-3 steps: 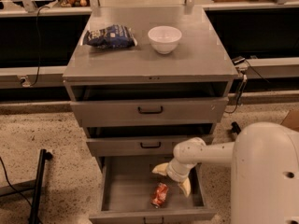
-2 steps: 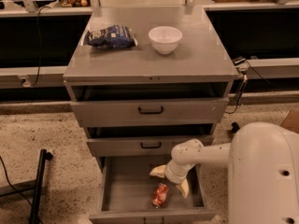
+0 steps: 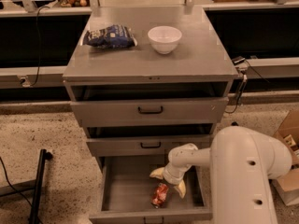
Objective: Pick coke can from bottom drawer and place on counter
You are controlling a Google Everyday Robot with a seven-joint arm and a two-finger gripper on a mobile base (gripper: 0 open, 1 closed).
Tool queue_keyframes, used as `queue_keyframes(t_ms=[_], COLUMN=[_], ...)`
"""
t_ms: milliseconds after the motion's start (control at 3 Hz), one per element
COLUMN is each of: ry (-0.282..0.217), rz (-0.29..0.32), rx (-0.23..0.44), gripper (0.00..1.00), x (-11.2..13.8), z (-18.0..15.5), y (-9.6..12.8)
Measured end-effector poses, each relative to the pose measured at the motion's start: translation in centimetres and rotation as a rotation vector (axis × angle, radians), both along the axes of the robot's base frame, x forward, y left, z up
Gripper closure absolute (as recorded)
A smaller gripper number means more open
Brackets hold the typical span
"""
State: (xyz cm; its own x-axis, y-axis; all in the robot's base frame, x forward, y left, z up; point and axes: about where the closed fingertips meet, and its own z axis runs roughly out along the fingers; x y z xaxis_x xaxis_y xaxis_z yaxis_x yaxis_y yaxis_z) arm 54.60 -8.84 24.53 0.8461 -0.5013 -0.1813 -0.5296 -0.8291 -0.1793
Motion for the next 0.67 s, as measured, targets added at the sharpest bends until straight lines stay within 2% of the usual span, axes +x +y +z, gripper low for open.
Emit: queue_keyframes(t_ms=[667], ry=[0.016], rz=[0.056], rx=[-0.026], gripper=[0.0], x=[-0.2], z=[-7.5], y=[0.7])
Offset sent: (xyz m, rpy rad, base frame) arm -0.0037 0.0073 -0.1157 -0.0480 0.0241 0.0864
